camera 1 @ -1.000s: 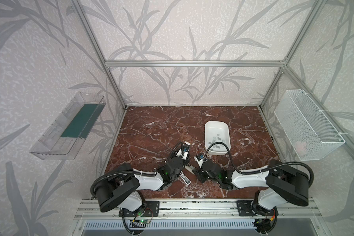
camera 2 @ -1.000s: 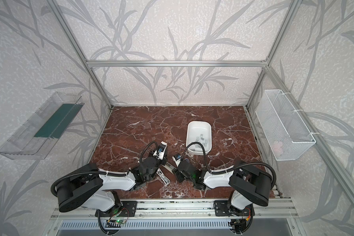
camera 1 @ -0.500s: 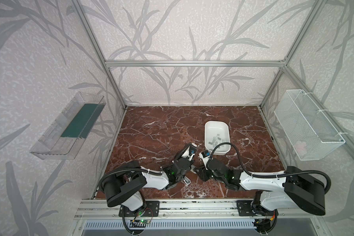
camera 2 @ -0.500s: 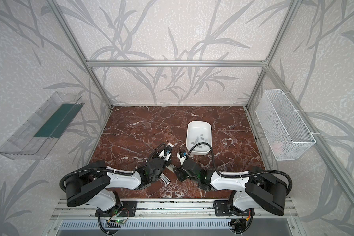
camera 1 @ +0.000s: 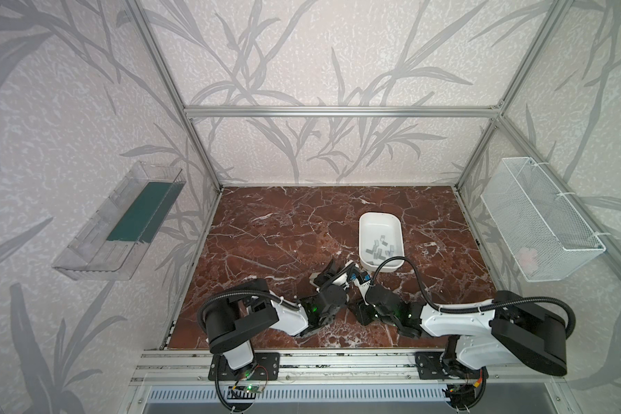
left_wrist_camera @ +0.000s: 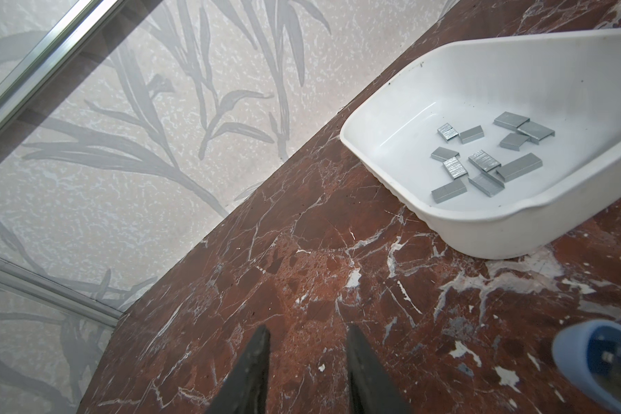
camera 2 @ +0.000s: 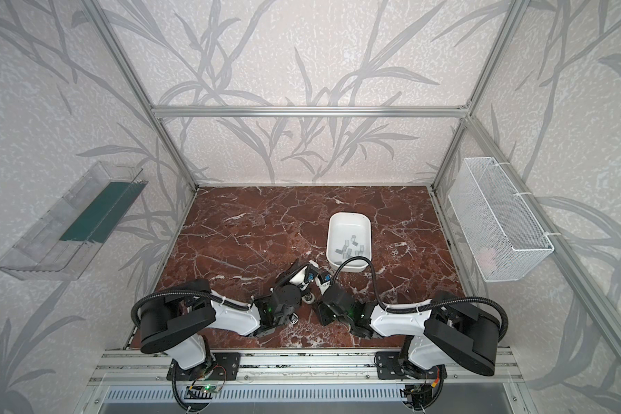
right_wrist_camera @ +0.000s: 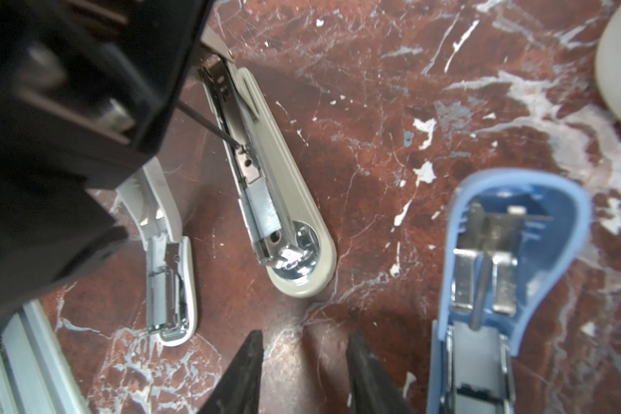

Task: Load the staples into the stapler

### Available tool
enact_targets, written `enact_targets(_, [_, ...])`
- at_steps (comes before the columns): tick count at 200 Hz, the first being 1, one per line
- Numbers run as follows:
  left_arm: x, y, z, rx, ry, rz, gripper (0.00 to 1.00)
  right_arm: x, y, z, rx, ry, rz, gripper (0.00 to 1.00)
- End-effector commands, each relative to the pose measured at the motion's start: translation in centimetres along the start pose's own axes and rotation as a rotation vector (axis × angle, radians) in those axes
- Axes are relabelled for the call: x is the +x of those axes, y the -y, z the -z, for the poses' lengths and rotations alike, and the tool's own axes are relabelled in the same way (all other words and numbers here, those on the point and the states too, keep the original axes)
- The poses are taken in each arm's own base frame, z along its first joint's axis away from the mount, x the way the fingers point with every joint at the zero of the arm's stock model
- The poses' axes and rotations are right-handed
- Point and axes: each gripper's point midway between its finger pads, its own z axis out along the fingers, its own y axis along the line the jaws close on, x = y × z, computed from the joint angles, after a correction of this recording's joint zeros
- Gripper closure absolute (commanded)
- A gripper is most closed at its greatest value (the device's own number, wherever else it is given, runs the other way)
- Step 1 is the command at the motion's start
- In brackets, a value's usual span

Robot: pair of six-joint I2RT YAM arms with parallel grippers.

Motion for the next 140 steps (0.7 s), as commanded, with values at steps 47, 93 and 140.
enact_targets(47, [4.3,4.7,0.4,0.171,-0.098,-0.028,0.56,-0.1,0.2,-0.7,0.013,0.019,-0.006,0.61])
enact_targets(93, [3.3,4.4,0.3,0.176,-0.118,-0.001,0.45,-0.1,0.3,-0.7,0.019,0.021,-0.008,0.62])
enact_targets(140, [2.4,5.6,0.0,0.239,-0.148,-0.008,0.39,-0.2,0.4,0.0,0.016,0.032,-0.013,0.62])
